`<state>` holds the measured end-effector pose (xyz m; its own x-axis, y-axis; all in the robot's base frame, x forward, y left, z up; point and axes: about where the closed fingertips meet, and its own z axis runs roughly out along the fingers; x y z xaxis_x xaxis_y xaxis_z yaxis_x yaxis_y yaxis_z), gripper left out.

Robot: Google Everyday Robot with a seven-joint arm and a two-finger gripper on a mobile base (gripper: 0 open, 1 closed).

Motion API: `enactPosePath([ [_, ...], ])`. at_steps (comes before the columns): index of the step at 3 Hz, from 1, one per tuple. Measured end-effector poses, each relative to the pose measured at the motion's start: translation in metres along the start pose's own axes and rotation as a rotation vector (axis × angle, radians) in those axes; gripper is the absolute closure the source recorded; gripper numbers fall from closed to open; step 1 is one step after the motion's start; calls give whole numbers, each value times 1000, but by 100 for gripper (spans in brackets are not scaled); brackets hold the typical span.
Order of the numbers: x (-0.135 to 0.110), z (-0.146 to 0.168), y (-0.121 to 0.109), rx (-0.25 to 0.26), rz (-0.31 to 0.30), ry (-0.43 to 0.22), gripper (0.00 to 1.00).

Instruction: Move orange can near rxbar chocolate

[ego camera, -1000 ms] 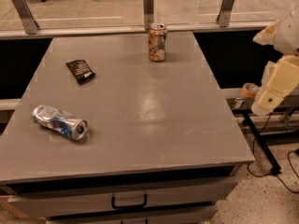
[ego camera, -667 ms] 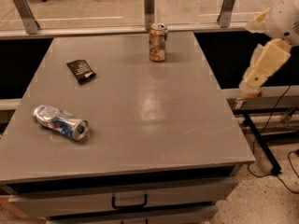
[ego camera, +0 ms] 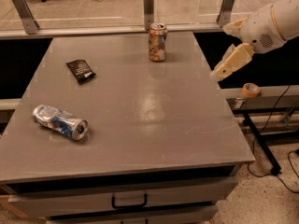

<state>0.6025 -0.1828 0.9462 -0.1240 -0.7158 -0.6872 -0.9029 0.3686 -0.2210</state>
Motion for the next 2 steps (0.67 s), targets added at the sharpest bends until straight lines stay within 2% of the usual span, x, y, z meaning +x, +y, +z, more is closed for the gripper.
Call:
enactPosePath([
  [1, -3, 38, -17, 53, 54, -139, 0],
  [2, -14, 60, -44, 143, 86, -177, 0],
])
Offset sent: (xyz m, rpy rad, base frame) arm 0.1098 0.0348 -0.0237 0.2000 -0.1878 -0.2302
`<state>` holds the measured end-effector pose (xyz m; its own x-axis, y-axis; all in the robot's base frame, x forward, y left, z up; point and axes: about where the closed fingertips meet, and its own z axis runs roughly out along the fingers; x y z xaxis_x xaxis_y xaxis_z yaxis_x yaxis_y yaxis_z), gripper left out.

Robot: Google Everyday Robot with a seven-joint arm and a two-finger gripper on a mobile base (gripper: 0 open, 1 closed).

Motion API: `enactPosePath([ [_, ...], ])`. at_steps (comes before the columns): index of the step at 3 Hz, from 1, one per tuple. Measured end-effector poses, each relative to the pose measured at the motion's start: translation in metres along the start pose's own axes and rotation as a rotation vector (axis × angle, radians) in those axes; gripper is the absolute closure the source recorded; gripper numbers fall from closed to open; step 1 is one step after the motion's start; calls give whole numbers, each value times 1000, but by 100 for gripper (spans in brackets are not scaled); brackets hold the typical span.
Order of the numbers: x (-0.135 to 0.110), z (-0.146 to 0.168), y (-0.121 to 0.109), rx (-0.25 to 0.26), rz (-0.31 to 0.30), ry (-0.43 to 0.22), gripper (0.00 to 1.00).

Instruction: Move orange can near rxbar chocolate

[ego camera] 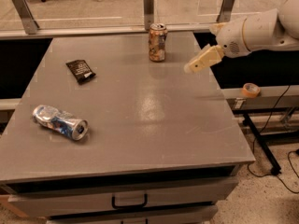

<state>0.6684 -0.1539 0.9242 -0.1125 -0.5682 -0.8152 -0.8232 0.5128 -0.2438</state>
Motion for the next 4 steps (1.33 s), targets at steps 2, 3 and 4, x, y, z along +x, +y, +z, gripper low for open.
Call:
enactPosePath([
  [2, -3, 11, -10, 60, 42, -49, 0],
  [3, -10, 52, -18, 104, 106, -109, 0],
  [4, -18, 98, -31, 109, 149, -149, 0],
])
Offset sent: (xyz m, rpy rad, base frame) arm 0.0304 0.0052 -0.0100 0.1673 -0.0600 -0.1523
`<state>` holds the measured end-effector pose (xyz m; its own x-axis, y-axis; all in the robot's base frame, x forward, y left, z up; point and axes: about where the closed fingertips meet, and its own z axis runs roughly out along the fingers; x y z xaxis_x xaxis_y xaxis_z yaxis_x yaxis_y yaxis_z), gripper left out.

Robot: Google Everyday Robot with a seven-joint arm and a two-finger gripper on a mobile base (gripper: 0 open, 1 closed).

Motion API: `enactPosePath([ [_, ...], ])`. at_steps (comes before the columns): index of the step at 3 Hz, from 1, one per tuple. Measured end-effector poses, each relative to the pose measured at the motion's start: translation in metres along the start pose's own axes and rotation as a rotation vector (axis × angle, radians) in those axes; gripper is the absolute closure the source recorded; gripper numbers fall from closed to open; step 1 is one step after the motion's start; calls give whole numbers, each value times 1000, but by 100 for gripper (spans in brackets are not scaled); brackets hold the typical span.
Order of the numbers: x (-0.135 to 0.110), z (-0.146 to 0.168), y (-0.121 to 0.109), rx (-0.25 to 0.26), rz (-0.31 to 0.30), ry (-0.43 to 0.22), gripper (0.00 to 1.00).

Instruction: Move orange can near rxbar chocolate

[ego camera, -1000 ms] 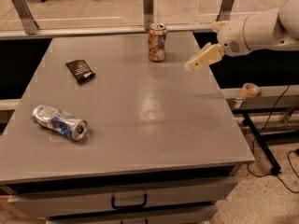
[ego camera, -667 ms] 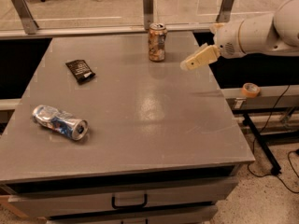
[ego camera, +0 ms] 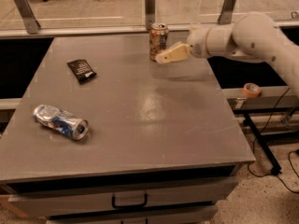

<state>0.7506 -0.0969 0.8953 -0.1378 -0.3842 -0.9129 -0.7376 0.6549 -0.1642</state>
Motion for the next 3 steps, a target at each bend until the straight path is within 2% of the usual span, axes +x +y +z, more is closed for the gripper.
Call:
enactPosePath([
  [1, -1, 40, 2, -40, 31, -17, 4],
  [2, 0, 71, 8, -85, 56, -35, 22],
  [3, -10, 88, 14, -121, 51, -79, 45],
])
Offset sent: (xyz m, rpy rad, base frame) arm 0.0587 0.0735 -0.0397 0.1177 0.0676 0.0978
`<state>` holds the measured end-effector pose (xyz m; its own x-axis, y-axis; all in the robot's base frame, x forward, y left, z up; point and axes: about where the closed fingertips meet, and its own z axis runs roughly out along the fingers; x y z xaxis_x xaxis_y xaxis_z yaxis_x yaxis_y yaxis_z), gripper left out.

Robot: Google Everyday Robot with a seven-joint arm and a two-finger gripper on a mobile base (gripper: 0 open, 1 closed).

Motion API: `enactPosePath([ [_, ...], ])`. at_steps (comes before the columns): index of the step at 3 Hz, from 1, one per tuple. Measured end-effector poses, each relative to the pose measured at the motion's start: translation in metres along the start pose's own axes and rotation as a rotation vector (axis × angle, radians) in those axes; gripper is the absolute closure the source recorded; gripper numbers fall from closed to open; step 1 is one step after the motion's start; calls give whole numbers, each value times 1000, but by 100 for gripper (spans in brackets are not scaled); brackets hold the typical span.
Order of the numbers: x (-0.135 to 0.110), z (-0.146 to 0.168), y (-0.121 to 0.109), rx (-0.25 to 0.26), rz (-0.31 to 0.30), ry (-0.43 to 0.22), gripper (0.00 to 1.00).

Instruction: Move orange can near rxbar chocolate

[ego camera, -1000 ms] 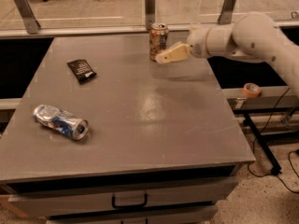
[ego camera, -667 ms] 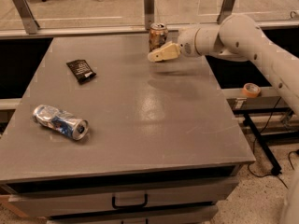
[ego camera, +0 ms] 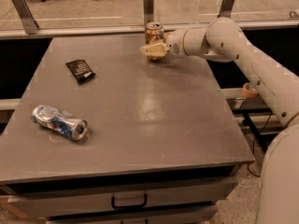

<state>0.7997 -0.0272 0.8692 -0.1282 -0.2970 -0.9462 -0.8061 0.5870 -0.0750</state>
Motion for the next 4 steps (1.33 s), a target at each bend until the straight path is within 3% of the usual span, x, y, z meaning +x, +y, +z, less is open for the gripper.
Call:
enactPosePath([
  [1, -35, 22, 19, -104, -67, -77, 68],
  [2, -83, 43, 56, -276, -124, -190, 91],
  [3, -109, 25, 58, -320, -162, -225, 100],
  [4, -108, 26, 58, -319, -162, -223, 100],
])
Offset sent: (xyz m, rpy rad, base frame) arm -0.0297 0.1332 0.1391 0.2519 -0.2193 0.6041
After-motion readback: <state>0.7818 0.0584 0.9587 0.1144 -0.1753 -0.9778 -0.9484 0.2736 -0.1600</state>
